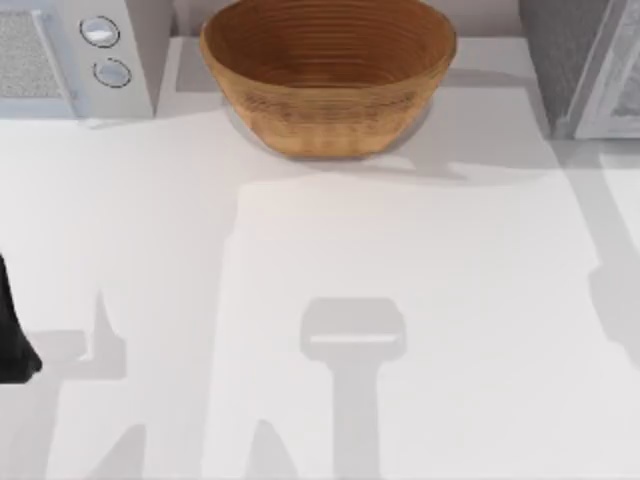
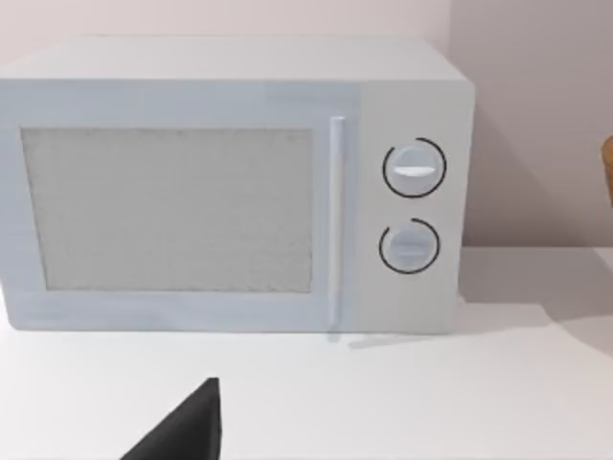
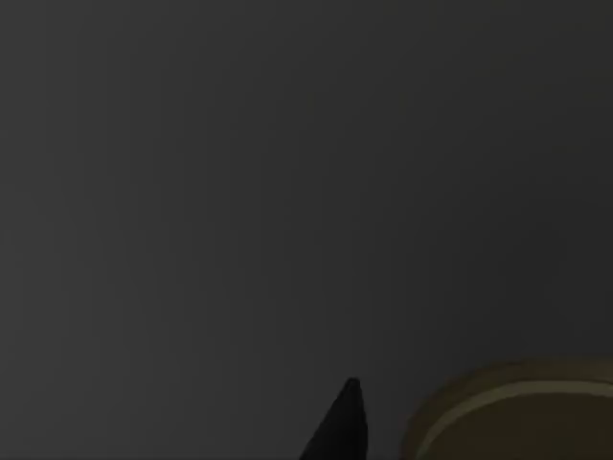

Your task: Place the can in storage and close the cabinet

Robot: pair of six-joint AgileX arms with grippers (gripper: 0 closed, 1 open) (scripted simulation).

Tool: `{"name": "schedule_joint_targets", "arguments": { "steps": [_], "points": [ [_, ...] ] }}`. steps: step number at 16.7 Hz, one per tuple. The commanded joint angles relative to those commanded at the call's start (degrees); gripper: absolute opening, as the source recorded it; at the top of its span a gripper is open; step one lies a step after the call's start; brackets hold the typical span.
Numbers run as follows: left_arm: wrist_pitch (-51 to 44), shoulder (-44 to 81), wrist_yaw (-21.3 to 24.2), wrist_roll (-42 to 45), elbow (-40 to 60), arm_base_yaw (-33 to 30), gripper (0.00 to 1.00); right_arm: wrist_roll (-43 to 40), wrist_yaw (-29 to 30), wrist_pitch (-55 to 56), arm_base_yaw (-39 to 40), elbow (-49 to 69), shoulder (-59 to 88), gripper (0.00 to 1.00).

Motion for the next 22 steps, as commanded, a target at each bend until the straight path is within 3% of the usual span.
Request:
{"name": "schedule_joint_targets", "arguments": {
  "steps": [4,5,16,22],
  "points": [
    [0.0,0.0,0.0,0.0,0.0,0.0,1.00,0.0,0.0,0.0,0.0,0.0,0.0,0.98],
    [0.0,0.0,0.0,0.0,0.0,0.0,1.00,0.0,0.0,0.0,0.0,0.0,0.0,1.00],
    [0.0,0.0,0.0,0.0,0.0,0.0,1.00,-0.1,-0.3,0.7,0.2,-1.4,-1.3,1.00],
    [0.0,0.0,0.0,0.0,0.0,0.0,1.00,-1.4,-3.0,8.0,-0.2,-18.4,-17.4,1.00]
  ]
}}
